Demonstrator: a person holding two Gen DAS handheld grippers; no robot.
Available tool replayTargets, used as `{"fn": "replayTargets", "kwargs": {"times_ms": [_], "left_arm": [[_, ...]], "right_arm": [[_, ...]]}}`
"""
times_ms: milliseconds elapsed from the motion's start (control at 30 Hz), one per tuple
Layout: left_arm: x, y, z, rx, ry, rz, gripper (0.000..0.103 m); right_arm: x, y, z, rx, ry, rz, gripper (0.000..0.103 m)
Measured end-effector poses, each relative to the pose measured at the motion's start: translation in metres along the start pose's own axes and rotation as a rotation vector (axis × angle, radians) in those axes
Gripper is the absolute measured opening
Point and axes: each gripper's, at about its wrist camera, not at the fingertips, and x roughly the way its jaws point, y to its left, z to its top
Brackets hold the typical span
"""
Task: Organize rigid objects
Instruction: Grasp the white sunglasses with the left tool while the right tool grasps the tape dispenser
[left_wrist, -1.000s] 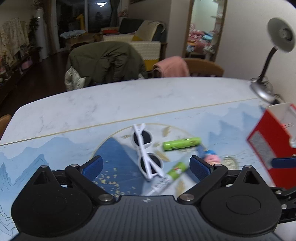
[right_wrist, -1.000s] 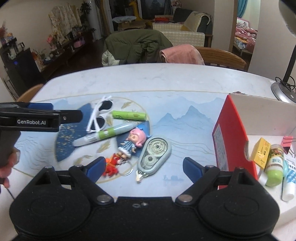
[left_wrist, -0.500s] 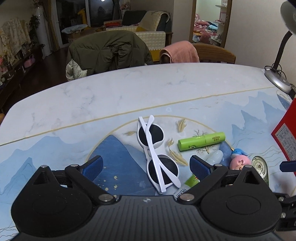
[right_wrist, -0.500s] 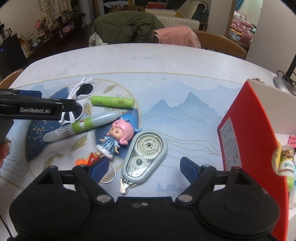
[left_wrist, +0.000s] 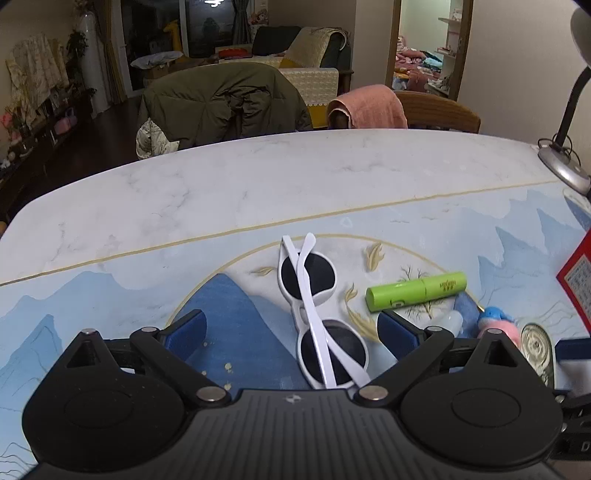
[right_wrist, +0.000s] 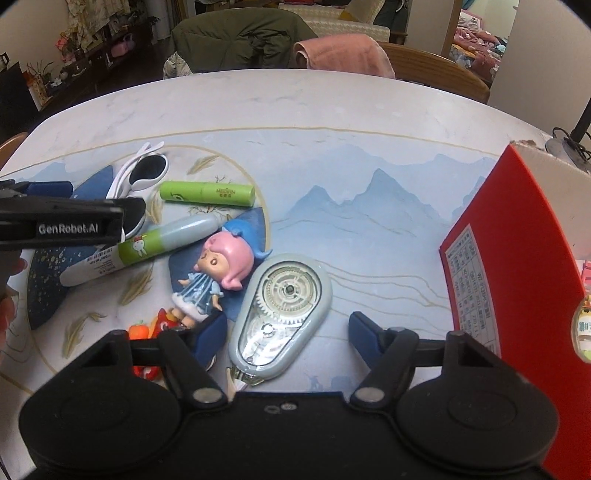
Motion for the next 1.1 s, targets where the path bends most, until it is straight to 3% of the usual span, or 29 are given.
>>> {"fn": "replayTargets", "kwargs": {"times_ms": [67,133,300,367,500,567,700,1100], "left_arm": [[0.001,0.0,0.001,0.003,-0.001,-0.001,0.092],[0.004,0.001,0.003,-0.006,0.008,0.003,0.077],[0.005,0.006,0.005,-0.027,0.005,-0.016,0.058],[0.006,0.007,0.006,-0.034,0.003,-0.022,0.053],[0.008,0.01,0.008,-0.048,0.013,-0.049,0.033],[0.009,0.01,0.007,-0.046,0.017,-0.054,0.031],[0.008,0.008,0.008,-0.025,0.005,-0.06,0.009],[-0.006,0.015,0.005,-0.024,-0.022,-0.075,0.006]], "right_arm": [[0.001,0.0,0.0,-0.002,0.002,0.004,0.067],[0.001,0.001,0.0,-0.006,-0.001,0.007,0.065],[-0.001,-0.001,0.001,0.0,-0.007,0.015,0.056],[-0.001,-0.003,0.001,0.007,-0.007,0.02,0.055],[-0.001,-0.003,0.001,0.009,-0.01,0.023,0.055],[-0.002,-0.004,0.0,0.01,-0.011,0.024,0.054],[-0.002,-0.005,0.0,0.014,-0.01,0.027,0.052],[-0.013,-0.008,-0.005,0.026,-0.027,0.04,0.046]]}}
